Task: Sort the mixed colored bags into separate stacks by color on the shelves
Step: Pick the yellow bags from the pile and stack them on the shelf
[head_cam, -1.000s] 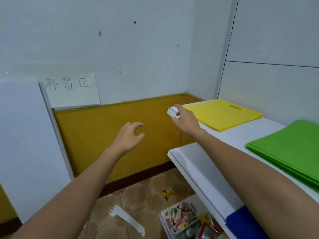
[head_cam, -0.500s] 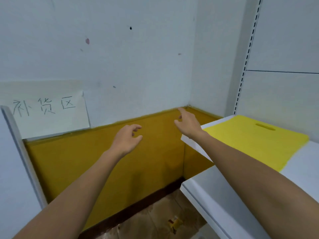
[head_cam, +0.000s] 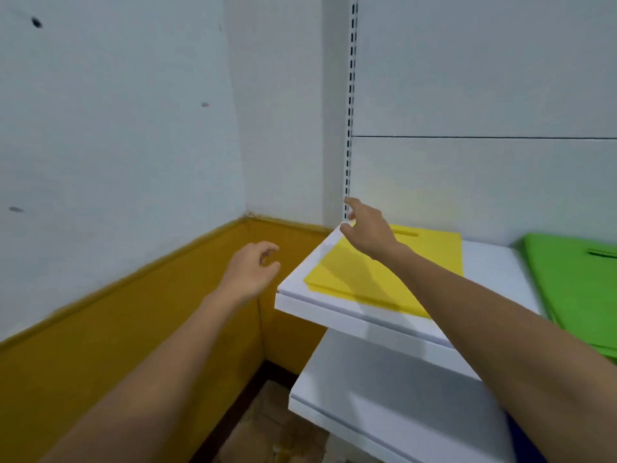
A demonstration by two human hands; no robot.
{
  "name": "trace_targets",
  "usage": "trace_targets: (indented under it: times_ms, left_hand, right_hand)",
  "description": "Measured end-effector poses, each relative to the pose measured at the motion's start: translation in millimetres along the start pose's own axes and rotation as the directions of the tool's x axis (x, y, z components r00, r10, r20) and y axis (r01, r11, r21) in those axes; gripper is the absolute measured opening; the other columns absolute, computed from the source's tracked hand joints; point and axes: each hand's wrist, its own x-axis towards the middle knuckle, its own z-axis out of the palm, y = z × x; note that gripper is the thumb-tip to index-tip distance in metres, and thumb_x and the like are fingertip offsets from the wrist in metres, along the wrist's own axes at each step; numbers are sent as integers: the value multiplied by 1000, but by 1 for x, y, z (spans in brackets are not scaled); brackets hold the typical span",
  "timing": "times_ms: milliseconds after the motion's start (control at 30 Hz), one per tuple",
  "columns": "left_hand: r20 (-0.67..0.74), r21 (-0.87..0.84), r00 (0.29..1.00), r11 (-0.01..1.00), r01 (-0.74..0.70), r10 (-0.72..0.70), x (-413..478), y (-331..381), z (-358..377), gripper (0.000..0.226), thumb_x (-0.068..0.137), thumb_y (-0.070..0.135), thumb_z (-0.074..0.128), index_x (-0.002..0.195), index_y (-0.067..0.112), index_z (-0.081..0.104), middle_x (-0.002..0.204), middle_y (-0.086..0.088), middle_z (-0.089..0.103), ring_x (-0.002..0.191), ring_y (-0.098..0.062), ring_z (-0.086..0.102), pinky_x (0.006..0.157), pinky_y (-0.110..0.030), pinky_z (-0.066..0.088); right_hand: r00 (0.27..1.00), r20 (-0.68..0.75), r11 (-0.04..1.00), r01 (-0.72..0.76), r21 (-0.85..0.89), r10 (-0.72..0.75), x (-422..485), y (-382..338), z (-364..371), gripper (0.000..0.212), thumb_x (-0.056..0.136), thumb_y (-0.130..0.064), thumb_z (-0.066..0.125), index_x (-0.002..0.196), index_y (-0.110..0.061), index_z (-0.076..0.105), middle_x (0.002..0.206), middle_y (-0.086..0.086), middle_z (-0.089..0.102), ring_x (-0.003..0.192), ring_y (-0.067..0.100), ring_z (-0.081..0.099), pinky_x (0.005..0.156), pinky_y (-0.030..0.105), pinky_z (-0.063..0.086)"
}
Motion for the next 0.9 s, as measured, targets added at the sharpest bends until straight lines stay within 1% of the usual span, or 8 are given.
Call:
trace_targets:
  times_ms: [100, 200, 300, 400, 533, 633, 733, 900]
  left_hand:
    - [83, -12, 994, 997, -75, 75, 27, 20, 27, 36, 88, 22, 58, 124, 19, 56, 121, -5, 57, 104, -18, 53, 87, -25, 39]
    - [128, -61, 983, 990, -127, 134, 52, 30, 50, 33, 90, 24, 55, 123, 17, 57, 122, -5, 58, 108, -21, 53, 91, -29, 40]
    - [174, -144, 971, 979, -141, 166, 72, 35, 75, 32, 93, 25, 52, 123, 16, 56, 122, -5, 58, 108, -20, 53, 86, -25, 38]
    - [189, -169, 969, 977, -127, 159, 94, 40, 98, 35, 93, 28, 51, 125, 13, 54, 124, -11, 57, 113, -25, 53, 88, -28, 39]
    - [267, -109, 960, 992, -60, 87, 115, 44, 118, 42, 95, 34, 47, 129, 9, 48, 126, -15, 55, 118, -31, 49, 92, -35, 40]
    - [243, -42, 968, 998, -56, 65, 122, 43, 129, 42, 94, 33, 49, 125, 5, 50, 124, -17, 54, 116, -33, 49, 91, -37, 41]
    - [178, 6, 982, 998, -65, 63, 122, 40, 138, 40, 92, 32, 53, 120, 4, 54, 120, -18, 54, 113, -35, 49, 90, -39, 42]
    - [75, -101, 993, 991, -82, 90, 125, 36, 139, 28, 91, 19, 56, 115, 3, 59, 114, -16, 60, 107, -31, 55, 86, -39, 43]
  right_hand:
    - [990, -83, 991, -118, -69, 112, 6, 42, -34, 53, 92, -17, 49, 142, -13, 33, 127, 16, 52, 115, 34, 49, 89, 43, 46]
    - [952, -171, 957, -273, -98, 254, 1, 77, -54, 50, 91, -17, 50, 139, -13, 37, 126, 15, 55, 116, 33, 50, 92, 41, 44]
    - [904, -198, 907, -406, -113, 380, -14, 105, -56, 48, 91, -17, 51, 137, -10, 40, 126, 16, 55, 117, 32, 50, 93, 40, 45]
    - [839, -234, 837, -529, -140, 491, -29, 125, -48, 45, 92, -21, 53, 131, -2, 41, 125, 21, 52, 118, 35, 47, 91, 38, 41]
    - [778, -185, 756, -628, -184, 601, -37, 139, -33, 47, 93, -29, 52, 128, 0, 41, 129, 21, 47, 123, 35, 41, 95, 37, 37]
    - [735, -242, 724, -673, -150, 633, -36, 141, -25, 45, 91, -32, 56, 118, 3, 46, 122, 22, 51, 116, 36, 45, 90, 38, 38]
    - [636, -338, 665, -746, -39, 694, -37, 142, -15, 48, 89, -36, 58, 113, 4, 50, 119, 22, 51, 114, 36, 46, 90, 38, 38]
    - [595, -402, 662, -748, 41, 697, -38, 142, -14, 39, 88, -31, 61, 108, 2, 56, 113, 17, 58, 107, 32, 51, 77, 32, 36]
